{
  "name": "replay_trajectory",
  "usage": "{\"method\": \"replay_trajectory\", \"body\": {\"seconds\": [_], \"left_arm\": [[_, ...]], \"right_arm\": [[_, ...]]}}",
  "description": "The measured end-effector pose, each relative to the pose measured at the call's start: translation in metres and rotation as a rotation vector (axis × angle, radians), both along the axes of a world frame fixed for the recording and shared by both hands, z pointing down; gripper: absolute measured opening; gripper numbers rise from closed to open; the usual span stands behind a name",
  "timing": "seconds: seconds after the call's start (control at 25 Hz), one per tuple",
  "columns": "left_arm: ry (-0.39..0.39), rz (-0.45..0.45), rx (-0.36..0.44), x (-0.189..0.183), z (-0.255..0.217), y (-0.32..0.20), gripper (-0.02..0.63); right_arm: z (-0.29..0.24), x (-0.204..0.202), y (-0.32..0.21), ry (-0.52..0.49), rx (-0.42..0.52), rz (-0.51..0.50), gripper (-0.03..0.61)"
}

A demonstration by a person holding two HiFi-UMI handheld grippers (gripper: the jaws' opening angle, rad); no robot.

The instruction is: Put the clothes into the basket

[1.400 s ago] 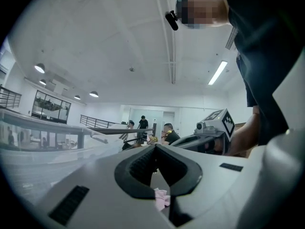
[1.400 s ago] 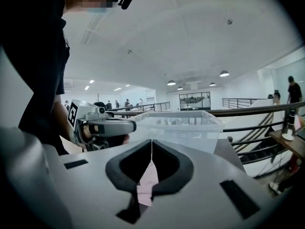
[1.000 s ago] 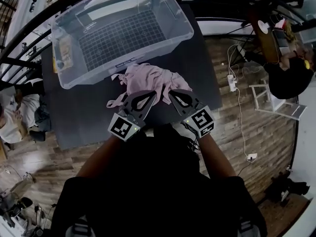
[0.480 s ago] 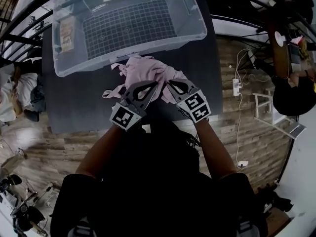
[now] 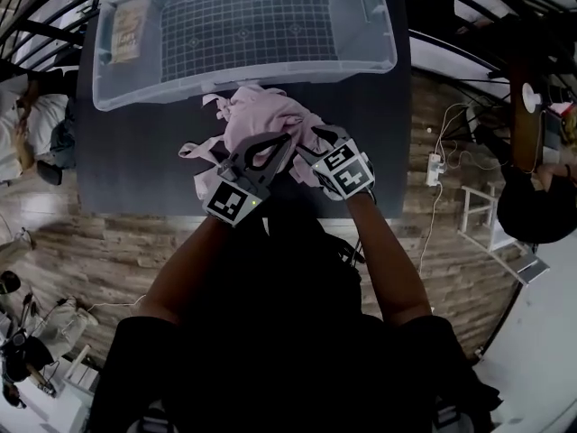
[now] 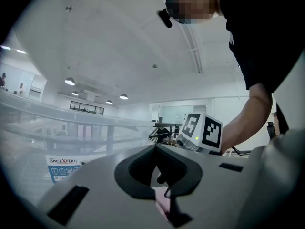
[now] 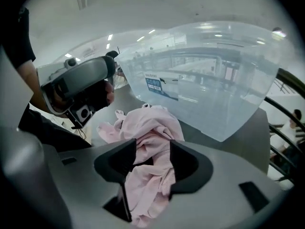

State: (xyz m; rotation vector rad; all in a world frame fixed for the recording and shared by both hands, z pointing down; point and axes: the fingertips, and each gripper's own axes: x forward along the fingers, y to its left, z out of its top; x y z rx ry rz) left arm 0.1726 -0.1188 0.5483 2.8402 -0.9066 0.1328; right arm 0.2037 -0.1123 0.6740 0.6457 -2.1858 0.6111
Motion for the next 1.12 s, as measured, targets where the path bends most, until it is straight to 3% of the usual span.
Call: {"method": "replay_trajectory", "body": {"seconds": [0.12, 0.32, 0.6, 1.12], "left_arm": [[-0.039, -0.001, 0.026, 0.003, 0.011, -0.004, 0.003], [-0.040, 0.008, 0.022, 0.000, 0.030, -0.016, 0.003], [-0.029, 0.009, 0.002, -0.009, 0.049, -0.038, 0.003], [-0.041, 0.021, -0.017, -0.020, 0.063, -0.043, 0.003]], "right_arm": [[0.020, -0.002, -0.005, 0.048, -0.043, -0.029, 0.285], [0.054, -0.009, -0.014, 0.106, -0.109, -0.032, 0.380], [0.075, -0.014, -0.030, 0.199, -0.103, -0.062, 0.457], [0.119, -0.020, -0.034, 0.257, -0.178, -0.114, 0.504]]}}
